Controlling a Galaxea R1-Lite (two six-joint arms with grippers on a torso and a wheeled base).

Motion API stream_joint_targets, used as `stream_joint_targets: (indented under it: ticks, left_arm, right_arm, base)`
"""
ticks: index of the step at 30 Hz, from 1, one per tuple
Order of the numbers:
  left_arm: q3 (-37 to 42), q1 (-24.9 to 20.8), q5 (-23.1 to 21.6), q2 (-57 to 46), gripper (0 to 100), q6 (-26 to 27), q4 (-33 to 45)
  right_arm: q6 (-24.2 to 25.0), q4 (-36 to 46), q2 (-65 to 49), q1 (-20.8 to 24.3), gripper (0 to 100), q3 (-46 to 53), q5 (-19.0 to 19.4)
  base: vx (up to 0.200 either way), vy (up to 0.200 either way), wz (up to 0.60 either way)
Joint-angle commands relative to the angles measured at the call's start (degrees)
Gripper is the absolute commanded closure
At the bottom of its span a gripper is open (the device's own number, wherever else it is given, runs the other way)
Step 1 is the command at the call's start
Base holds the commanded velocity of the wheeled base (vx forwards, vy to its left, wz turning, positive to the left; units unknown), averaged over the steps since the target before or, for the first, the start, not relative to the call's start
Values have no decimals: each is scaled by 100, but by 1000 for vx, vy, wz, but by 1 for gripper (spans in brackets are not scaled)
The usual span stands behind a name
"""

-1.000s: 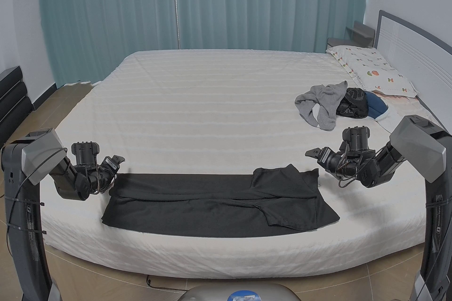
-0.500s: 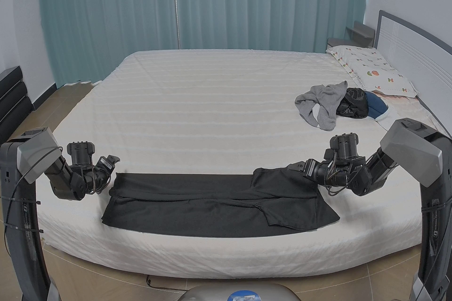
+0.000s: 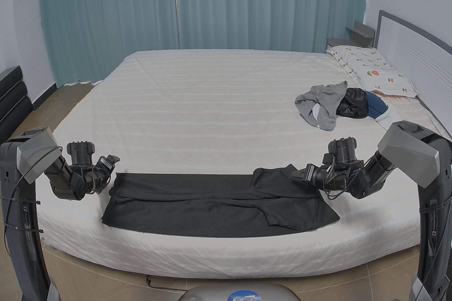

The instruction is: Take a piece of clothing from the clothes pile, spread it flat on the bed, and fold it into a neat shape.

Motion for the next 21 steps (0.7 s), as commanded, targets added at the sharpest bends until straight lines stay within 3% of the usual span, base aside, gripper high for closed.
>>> stream_joint_targets:
  ticks: [1,15,21]
  left_arm:
    - [-5,81,-1,-21,0,-3,39]
    - [311,266,-89,-461,0,-3,469]
    - [619,239,-362,-751,0,6,505]
  right_arm:
    - [-177,-7,-60,-24,100,186,12]
    - [-212,-24,-359,-253,100,520,39]
    - [-204,-33,-473,-297,100,740,109]
  base:
    - [0,0,0]
    - [0,0,0]
    - [0,0,0]
